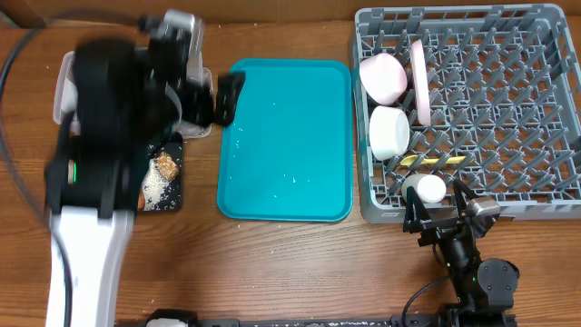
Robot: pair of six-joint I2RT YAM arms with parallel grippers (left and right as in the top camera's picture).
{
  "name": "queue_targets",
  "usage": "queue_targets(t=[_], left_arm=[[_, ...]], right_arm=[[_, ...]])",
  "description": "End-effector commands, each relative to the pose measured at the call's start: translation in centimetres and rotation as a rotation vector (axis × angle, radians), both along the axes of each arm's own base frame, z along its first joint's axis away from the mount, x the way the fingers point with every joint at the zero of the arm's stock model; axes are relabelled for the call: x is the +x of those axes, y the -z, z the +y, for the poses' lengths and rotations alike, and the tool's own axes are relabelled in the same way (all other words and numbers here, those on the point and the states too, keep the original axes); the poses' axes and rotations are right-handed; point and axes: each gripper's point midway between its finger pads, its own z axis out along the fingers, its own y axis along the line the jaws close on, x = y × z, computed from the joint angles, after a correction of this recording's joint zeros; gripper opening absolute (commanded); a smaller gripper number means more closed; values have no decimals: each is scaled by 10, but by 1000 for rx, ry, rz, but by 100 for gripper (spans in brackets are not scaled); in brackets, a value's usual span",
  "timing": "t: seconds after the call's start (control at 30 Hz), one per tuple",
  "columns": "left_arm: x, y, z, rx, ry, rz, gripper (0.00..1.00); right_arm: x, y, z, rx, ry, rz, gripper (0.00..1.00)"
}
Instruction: Sort waste into correct bins and load items into the dishwasher
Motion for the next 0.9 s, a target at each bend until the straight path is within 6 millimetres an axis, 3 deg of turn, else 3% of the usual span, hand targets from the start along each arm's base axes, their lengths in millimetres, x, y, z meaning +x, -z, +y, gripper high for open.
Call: queue_targets(t=[0.0,0.17,0.37,0.7,0.87], left_arm=[[-30,78,30,52,-72,49,100],[-76,139,48,65,-155,-94,100],[-107,186,57,126,-186,-299,100],[-117,215,63,191,-212,-458,100],[-117,214,65,194,-222,-459,100]], right_arm=[[0,1,-1,0,2,-7,100],[0,1,-1,0,2,-7,100],[0,1,-1,0,2,-7,100],[0,1,-1,0,2,-7,100],[0,1,-1,0,2,-7,100]])
